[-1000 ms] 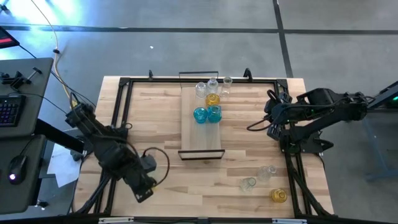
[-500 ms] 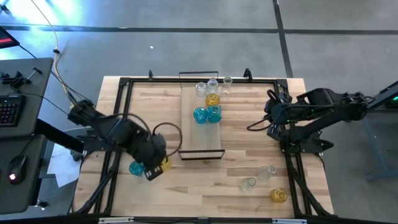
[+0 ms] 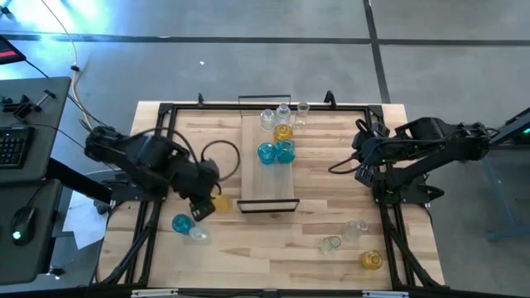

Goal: Sort vases onto shelf
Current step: Put the bottom left yellow flower vase on the shelf aligned with the other yellow flower vase

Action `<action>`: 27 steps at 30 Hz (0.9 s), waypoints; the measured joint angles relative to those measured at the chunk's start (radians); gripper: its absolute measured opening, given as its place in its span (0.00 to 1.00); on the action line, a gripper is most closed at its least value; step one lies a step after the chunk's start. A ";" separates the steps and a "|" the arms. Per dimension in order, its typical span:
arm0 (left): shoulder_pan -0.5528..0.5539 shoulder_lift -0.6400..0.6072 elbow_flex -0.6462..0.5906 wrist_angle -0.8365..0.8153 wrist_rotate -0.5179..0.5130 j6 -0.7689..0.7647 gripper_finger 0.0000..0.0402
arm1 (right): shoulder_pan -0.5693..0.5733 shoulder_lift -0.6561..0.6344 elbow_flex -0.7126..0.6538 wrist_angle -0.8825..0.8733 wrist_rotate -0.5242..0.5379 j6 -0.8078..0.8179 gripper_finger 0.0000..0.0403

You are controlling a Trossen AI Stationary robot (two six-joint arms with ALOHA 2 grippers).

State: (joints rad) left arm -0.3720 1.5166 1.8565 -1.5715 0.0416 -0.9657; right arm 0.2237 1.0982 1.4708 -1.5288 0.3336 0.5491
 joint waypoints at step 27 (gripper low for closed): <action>0.539 -0.079 0.001 0.000 -0.237 0.507 0.36 | 0.000 0.000 0.000 0.000 0.024 0.027 0.00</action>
State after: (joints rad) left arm 0.1674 1.4379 1.8572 -1.5715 -0.1958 -0.4582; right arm 0.2237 1.0981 1.4708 -1.5288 0.3576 0.5766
